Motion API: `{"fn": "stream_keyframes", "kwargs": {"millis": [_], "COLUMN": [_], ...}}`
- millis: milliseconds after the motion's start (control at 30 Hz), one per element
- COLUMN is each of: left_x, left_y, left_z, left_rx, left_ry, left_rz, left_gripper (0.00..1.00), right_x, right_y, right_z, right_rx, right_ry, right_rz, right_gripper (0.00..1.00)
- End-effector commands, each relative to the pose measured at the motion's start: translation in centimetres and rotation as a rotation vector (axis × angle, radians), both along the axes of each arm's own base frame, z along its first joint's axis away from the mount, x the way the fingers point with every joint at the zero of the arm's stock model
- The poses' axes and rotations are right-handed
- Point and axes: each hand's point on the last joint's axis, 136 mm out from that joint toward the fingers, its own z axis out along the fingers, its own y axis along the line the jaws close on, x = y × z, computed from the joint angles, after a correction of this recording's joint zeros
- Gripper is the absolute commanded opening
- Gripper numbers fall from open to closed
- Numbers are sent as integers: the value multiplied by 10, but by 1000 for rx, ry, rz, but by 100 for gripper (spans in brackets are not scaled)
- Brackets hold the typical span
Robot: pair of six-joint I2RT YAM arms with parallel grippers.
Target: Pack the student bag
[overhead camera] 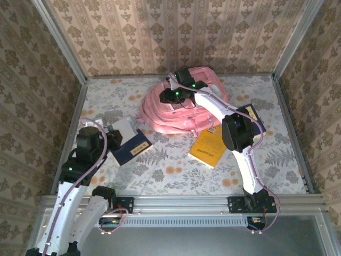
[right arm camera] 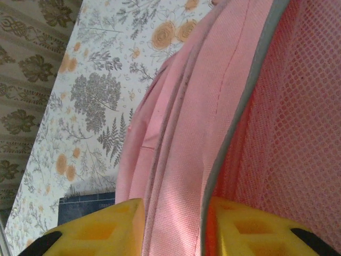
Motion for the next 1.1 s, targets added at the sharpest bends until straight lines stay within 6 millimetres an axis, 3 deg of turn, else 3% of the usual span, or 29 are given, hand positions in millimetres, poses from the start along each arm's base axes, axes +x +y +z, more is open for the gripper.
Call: {"fn": "stream_keyframes", "kwargs": {"millis": [0, 67, 200, 433, 633, 867, 1067], "left_x": [3, 4, 6, 26, 58, 98, 137], "left_y": [-2, -2, -4, -16, -24, -48, -81], "left_z": [16, 17, 15, 2, -2, 9, -2], "left_rx": [-3, -4, -7, -99, -280, -475, -648], "left_ry": [-60, -63, -58, 36, 69, 12, 33], "left_rz": [-13, -11, -15, -32, -20, -90, -162], "left_gripper": [0, 0, 0, 0, 0, 0, 0], "right_x": [-7, -9, -10, -21, -38, -48, -52], "right_y": [1, 3, 1, -15, -33, -49, -53], "right_z": [-12, -8, 22, 120, 177, 210, 226], "right_rx": [-7, 7, 43, 270, 425, 553, 604], "right_ry": [57, 56, 13, -42, -65, -56, -67], "right_rz": [22, 36, 54, 84, 141, 182, 191], "right_gripper": [29, 15, 0, 0, 0, 0, 0]}}
